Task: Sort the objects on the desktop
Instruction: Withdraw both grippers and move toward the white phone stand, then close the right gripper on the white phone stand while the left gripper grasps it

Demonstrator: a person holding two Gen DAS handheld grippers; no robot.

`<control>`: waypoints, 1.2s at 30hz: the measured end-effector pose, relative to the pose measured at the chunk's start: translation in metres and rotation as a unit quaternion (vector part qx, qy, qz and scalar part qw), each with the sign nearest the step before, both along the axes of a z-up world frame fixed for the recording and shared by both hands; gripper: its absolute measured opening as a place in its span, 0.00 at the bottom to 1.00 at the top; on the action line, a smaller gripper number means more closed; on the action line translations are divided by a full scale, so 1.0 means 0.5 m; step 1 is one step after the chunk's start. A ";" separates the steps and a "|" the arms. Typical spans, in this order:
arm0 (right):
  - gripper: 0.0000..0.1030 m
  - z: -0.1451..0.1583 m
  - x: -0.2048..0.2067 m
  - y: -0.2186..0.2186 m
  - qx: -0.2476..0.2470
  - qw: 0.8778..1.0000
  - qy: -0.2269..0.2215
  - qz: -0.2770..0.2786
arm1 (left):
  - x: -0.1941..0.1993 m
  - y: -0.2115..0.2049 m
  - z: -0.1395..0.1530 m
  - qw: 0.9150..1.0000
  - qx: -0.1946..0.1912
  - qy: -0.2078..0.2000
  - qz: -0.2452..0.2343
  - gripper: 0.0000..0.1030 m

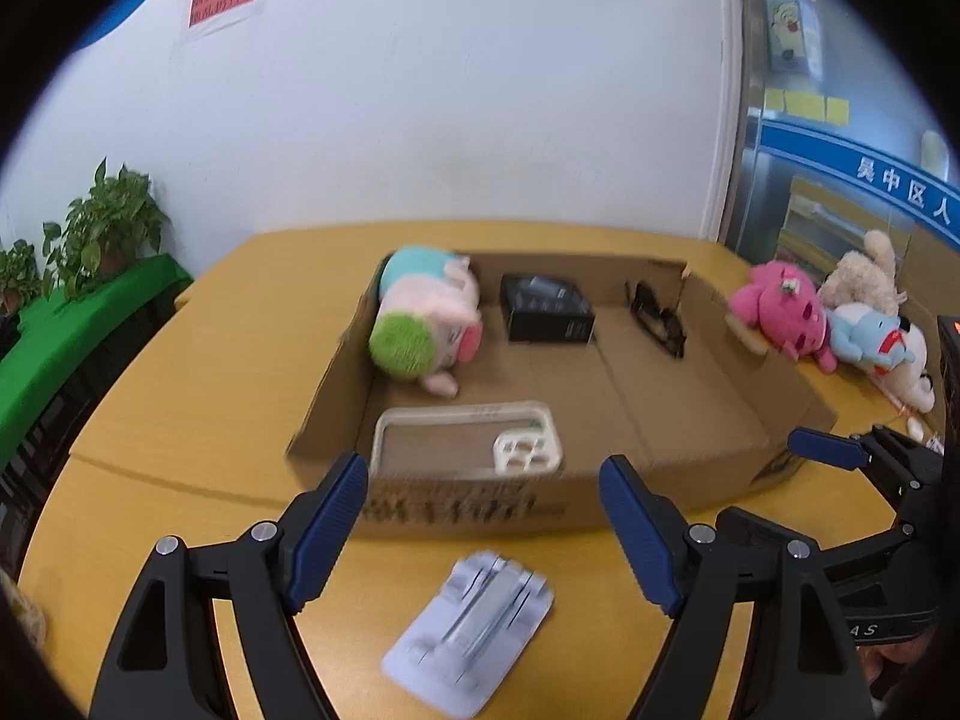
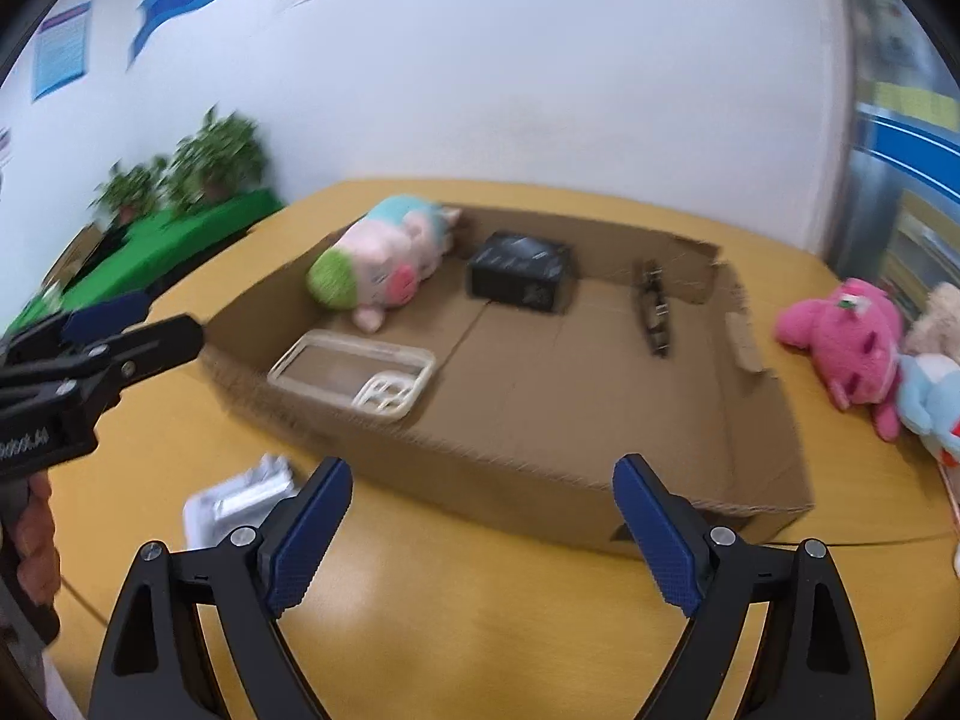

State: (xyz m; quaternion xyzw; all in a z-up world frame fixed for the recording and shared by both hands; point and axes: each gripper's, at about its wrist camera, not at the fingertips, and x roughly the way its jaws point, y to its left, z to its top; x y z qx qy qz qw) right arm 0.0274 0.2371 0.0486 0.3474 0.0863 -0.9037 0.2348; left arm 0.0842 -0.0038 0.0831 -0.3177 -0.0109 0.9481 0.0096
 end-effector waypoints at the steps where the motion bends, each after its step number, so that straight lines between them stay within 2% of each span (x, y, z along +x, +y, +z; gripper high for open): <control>1: 0.87 -0.014 0.009 -0.015 0.008 1.000 -0.006 0.023 | 0.005 -0.010 -0.014 1.000 -0.001 -0.012 0.004 0.77; 3: 0.87 -0.041 0.024 -0.045 0.017 0.998 -0.022 0.064 | 0.019 -0.037 -0.049 0.999 0.003 -0.044 0.020 0.77; 7: 0.84 -0.086 0.034 -0.103 0.004 0.988 -0.063 0.138 | 0.041 -0.079 -0.111 0.994 0.029 -0.100 0.040 0.77; 9: 0.76 -0.103 0.026 -0.126 -0.003 0.984 -0.083 0.158 | 0.049 -0.086 -0.131 0.992 0.034 -0.112 0.042 0.77; 13: 0.71 -0.144 -0.002 -0.163 -0.016 0.976 -0.122 0.180 | 0.059 -0.096 -0.157 0.989 0.056 -0.132 0.037 0.76; 15: 0.64 -0.161 -0.010 -0.182 -0.030 0.969 -0.144 0.198 | 0.059 -0.096 -0.164 0.988 0.060 -0.141 0.035 0.76; 17: 0.61 -0.167 -0.015 -0.195 -0.033 0.965 -0.151 0.212 | 0.059 -0.093 -0.171 0.987 0.062 -0.147 0.030 0.76; 22: 0.45 -0.186 -0.030 -0.221 -0.022 0.963 -0.148 0.225 | 0.053 -0.099 -0.188 0.983 0.075 -0.163 0.032 0.76; 23: 0.34 -0.186 -0.033 -0.220 -0.025 0.962 -0.151 0.226 | 0.052 -0.100 -0.192 0.982 0.077 -0.167 0.031 0.76; 26: 0.33 -0.188 -0.028 -0.212 -0.030 0.961 -0.153 0.230 | 0.050 -0.100 -0.201 0.981 0.074 -0.176 0.028 0.76; 28: 0.29 -0.189 -0.017 -0.203 -0.030 0.962 -0.154 0.226 | 0.049 -0.100 -0.207 0.980 0.072 -0.183 0.028 0.75; 30: 0.07 -0.197 0.002 -0.190 -0.029 0.961 -0.171 0.215 | 0.049 -0.102 -0.217 0.978 0.073 -0.192 0.029 0.73; 31: 0.07 -0.197 0.018 -0.180 -0.021 0.966 -0.161 0.201 | 0.049 -0.103 -0.221 0.978 0.075 -0.195 0.027 0.71; 33: 0.09 -0.192 0.042 -0.162 -0.024 0.967 -0.167 0.193 | 0.050 -0.097 -0.221 0.979 0.065 -0.193 0.021 0.71; 35: 0.12 -0.179 0.055 -0.149 -0.027 0.969 -0.154 0.190 | 0.047 -0.094 -0.222 0.979 0.064 -0.193 0.025 0.71; 36: 0.23 -0.174 0.053 -0.149 -0.030 0.969 -0.150 0.195 | 0.044 -0.093 -0.222 0.979 0.065 -0.192 0.026 0.71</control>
